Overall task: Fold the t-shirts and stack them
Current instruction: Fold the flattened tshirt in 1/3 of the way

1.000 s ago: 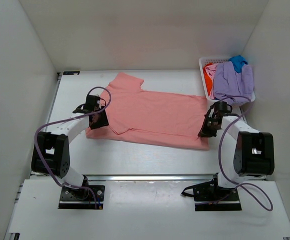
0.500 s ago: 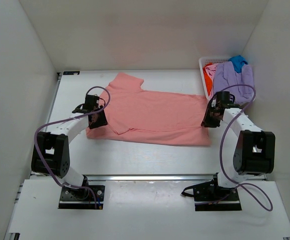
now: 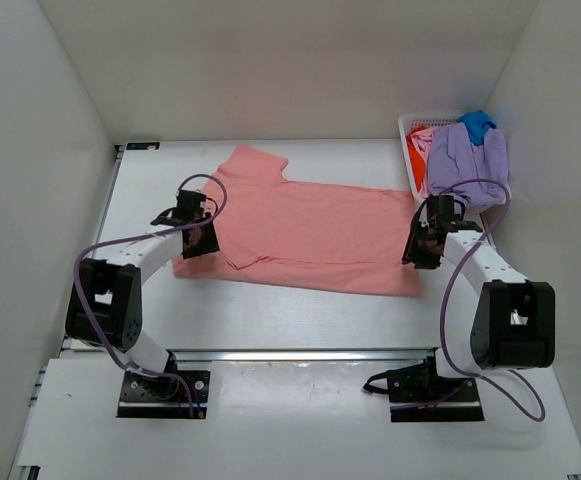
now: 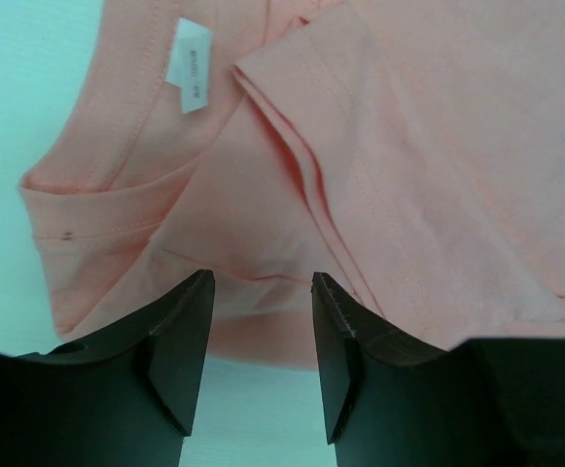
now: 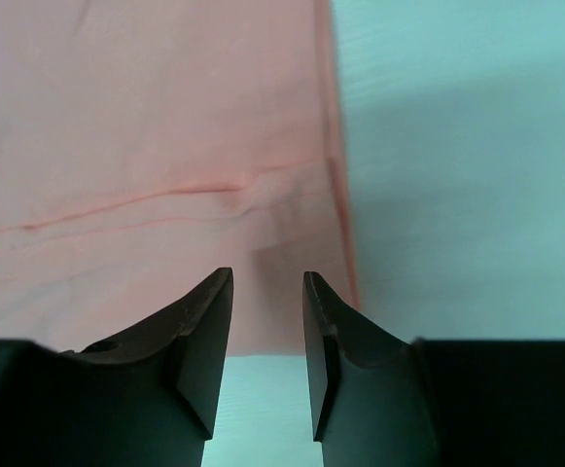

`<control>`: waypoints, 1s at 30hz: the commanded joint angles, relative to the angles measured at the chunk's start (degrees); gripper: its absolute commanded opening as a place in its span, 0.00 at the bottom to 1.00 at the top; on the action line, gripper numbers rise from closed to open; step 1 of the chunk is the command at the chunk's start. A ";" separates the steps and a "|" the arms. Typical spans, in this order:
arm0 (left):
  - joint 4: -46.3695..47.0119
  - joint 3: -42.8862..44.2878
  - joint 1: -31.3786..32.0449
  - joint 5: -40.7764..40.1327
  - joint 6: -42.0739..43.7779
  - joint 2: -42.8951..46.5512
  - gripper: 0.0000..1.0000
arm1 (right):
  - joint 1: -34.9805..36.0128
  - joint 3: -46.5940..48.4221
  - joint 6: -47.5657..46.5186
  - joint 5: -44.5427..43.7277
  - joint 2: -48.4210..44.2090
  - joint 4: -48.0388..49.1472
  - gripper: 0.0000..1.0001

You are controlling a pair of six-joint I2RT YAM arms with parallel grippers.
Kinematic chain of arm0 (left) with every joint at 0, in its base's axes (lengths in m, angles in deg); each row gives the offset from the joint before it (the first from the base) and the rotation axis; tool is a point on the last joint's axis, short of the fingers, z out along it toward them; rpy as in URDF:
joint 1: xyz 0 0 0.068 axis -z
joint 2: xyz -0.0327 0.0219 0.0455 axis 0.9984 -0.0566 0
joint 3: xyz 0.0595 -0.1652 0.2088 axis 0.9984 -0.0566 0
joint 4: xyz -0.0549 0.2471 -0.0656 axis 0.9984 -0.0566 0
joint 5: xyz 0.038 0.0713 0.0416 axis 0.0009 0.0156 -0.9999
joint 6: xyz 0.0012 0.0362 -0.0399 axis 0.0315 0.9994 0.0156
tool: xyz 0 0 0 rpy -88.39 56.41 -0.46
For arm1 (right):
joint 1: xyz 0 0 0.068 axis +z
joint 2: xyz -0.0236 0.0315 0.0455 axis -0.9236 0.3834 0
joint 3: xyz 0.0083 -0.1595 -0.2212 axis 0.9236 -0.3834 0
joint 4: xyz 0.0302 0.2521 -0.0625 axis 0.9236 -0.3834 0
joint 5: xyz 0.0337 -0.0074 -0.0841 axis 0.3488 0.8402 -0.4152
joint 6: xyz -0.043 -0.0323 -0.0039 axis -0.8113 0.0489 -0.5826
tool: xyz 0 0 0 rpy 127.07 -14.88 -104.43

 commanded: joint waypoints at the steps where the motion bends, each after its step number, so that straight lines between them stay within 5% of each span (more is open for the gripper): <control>1: 0.76 1.96 1.96 -2.44 -1.01 -2.16 0.56 | 3.40 -1.14 0.43 0.92 -1.21 3.20 0.32; 14: -10.75 3.82 8.02 -6.32 -0.40 -11.58 0.48 | 9.82 -1.67 1.31 2.50 10.30 6.54 0.35; 30: -17.26 -12.80 9.78 -5.08 -3.46 11.35 0.43 | 15.36 -7.29 3.15 4.52 8.56 4.17 0.35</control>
